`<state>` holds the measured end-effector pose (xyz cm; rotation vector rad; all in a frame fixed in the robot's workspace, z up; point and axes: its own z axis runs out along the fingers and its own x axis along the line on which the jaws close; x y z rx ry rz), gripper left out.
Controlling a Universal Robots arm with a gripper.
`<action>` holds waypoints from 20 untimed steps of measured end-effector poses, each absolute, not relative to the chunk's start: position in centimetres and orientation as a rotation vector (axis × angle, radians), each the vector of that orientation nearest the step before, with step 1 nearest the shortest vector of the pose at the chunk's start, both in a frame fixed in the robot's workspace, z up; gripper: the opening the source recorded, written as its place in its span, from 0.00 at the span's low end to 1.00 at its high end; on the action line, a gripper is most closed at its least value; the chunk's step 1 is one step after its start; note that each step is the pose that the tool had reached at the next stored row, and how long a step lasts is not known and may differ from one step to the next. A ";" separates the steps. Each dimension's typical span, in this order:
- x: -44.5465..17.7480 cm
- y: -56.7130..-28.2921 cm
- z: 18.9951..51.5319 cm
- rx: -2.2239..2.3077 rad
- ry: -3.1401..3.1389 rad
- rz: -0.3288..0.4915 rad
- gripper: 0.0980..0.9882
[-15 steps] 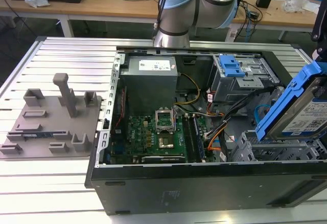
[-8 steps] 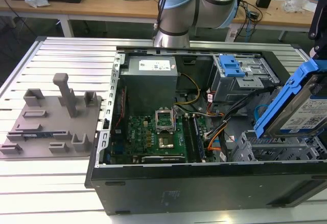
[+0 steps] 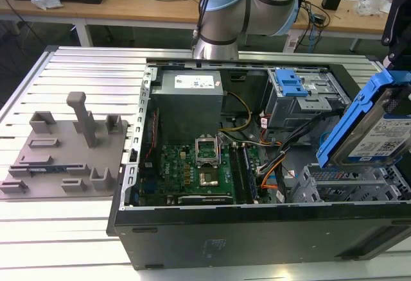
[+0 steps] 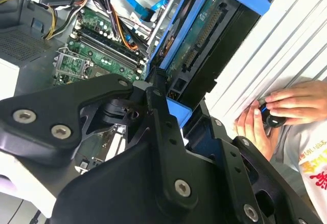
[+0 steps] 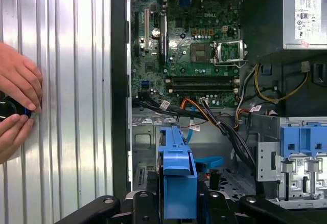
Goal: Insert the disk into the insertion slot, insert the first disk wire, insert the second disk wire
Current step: 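Insert the disk into the insertion slot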
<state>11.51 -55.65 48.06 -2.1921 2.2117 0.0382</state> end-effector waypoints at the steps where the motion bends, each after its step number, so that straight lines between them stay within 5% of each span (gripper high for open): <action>1: 11.5 -55.5 48.0 -2.192 2.212 0.038 0.30; 20: 11.5 -55.4 47.5 -2.192 2.212 0.038 0.30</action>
